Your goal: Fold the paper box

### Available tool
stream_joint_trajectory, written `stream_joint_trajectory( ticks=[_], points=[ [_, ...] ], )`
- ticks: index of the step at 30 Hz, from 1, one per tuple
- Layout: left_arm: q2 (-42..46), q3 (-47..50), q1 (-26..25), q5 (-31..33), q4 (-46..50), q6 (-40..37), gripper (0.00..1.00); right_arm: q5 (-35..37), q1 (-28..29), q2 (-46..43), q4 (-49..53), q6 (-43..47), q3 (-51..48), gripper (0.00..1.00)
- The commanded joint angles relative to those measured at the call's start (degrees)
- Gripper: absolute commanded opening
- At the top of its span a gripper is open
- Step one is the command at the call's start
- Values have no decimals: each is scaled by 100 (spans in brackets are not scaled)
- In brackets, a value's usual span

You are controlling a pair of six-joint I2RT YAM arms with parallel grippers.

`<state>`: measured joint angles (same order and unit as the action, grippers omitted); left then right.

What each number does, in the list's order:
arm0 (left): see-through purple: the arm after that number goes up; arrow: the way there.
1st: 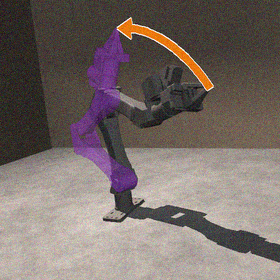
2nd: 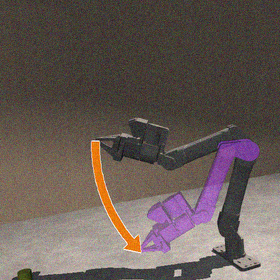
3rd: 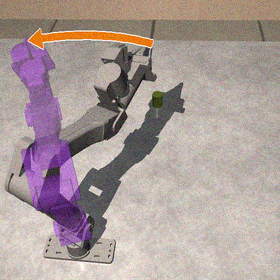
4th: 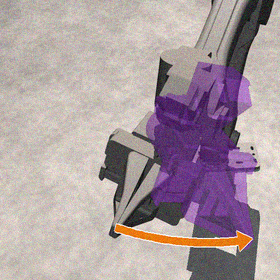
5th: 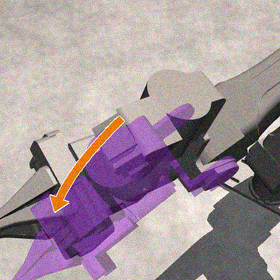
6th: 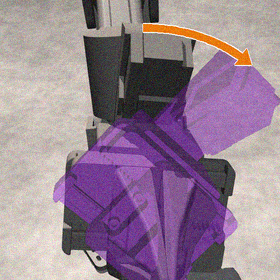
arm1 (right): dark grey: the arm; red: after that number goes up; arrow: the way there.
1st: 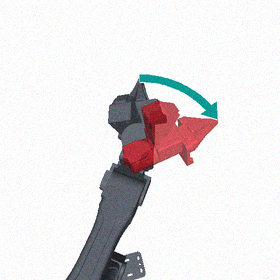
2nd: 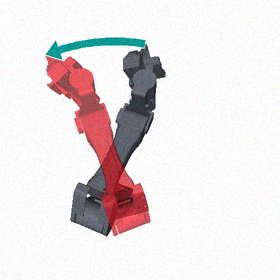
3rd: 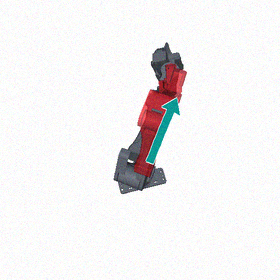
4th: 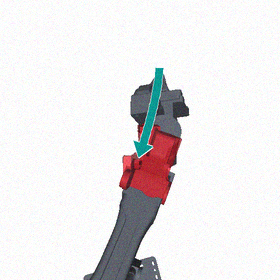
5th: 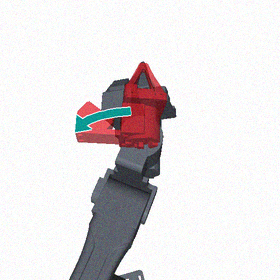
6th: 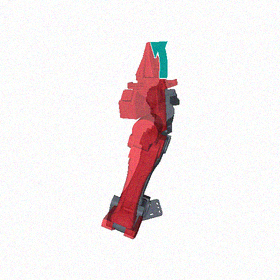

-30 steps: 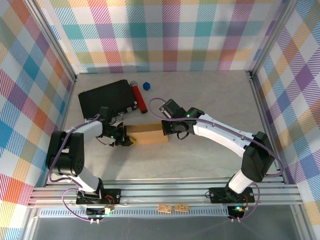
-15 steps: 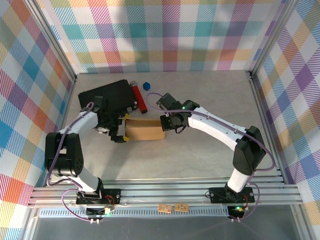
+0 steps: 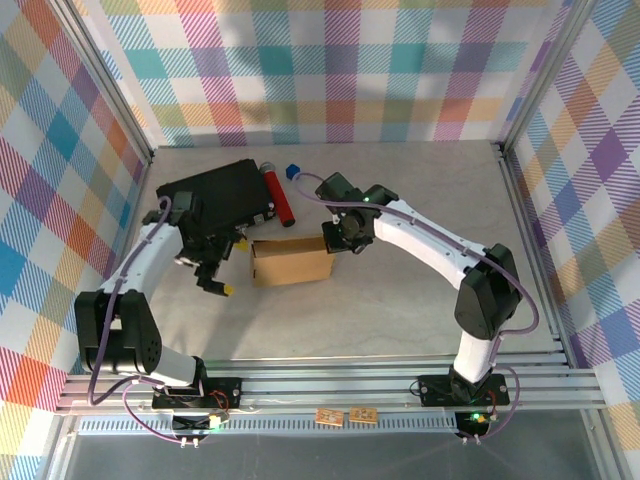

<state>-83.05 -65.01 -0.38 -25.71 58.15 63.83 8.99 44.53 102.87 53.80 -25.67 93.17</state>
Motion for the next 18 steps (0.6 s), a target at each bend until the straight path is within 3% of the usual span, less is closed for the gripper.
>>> stream_joint_trajectory(
  ticks=[1, 7, 11, 15, 18],
  points=[
    [222, -896, 69, 1198, 960, -1452, 87, -108, -66, 152, 367, 130, 259, 0],
    [791, -1268, -50, 1952, 799, -3486, 68, -235, -231, 237, 448, 241, 486, 0],
    [1085, -1194, -593, 2152, 345, -4735, 59, -418, -313, 289, 469, 403, 594, 0],
    [1236, -994, -1045, 1815, -160, -5778, 57, -532, -382, 417, 542, 495, 709, 0],
    [1321, -786, -1503, 2016, -470, -6516, 60, -622, -450, 509, 574, 563, 792, 0]
  ],
)
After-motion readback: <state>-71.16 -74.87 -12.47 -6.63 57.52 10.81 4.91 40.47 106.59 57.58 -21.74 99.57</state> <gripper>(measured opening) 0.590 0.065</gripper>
